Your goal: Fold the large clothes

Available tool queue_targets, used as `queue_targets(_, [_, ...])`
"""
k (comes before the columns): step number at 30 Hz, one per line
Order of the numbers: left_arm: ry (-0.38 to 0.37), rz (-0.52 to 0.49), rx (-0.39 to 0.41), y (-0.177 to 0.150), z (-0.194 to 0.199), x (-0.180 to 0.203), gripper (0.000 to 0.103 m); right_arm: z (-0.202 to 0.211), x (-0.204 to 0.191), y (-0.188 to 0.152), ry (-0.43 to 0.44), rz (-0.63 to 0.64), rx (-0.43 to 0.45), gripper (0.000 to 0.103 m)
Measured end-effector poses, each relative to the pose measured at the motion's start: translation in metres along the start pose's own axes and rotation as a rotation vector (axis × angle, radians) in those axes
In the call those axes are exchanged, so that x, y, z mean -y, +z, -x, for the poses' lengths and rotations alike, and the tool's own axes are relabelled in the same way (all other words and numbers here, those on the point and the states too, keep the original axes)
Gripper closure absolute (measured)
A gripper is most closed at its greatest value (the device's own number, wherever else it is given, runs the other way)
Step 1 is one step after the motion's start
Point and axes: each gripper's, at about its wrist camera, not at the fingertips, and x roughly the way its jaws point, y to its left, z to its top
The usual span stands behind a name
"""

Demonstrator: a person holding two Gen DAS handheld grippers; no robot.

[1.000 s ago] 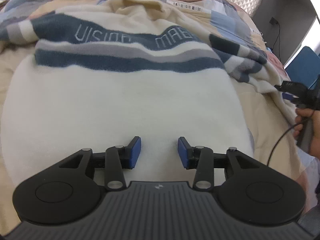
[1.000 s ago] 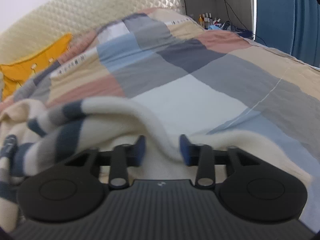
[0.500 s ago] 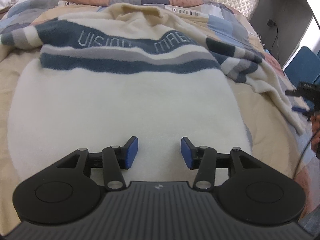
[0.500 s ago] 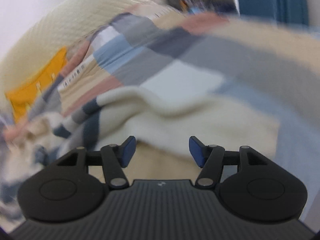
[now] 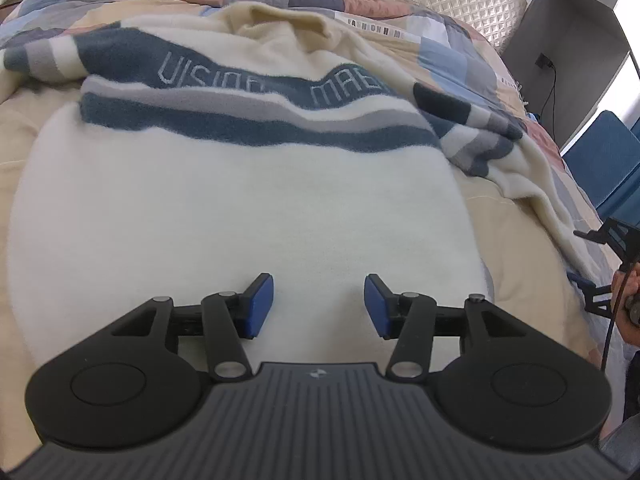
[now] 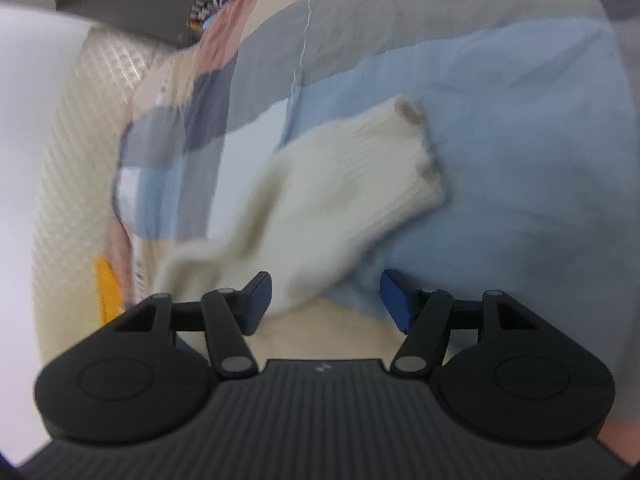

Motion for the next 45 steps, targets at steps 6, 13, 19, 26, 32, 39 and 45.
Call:
queue_targets(6, [0.007, 0.011, 0.009, -0.001, -0.001, 0.003, 0.044, -0.013, 0.0, 0.01, 0.006, -0.031, 0.131, 0.045])
queue_targets(13, [0.005, 0.025, 0.011, 0.0, 0.0, 0.0, 0.044, -0.028, -0.031, 0.043, -0.105, 0.244, 0.18, 0.088])
queue_targets(19, [0.016, 0.008, 0.017, -0.001, 0.003, 0.002, 0.044, 0.0, -0.084, 0.082, 0.04, 0.418, 0.332, 0.091])
queue_targets(26, [0.008, 0.093, 0.049, 0.006, 0.014, -0.007, 0.044, 0.018, -0.108, 0.113, 0.046, 0.575, 0.458, 0.092])
queue_targets(32, [0.025, 0.155, 0.083, 0.019, 0.025, -0.024, 0.044, 0.003, -0.036, 0.123, -0.099, 0.559, 0.469, 0.092])
queue_targets(39, [0.069, 0.189, 0.107, 0.027, 0.027, -0.042, 0.044, -0.016, 0.004, 0.106, -0.162, 0.548, 0.448, 0.091])
queue_targets(45, [0.081, 0.218, 0.093, 0.029, 0.021, -0.048, 0.044, -0.004, -0.016, 0.091, -0.212, 0.579, 0.481, 0.062])
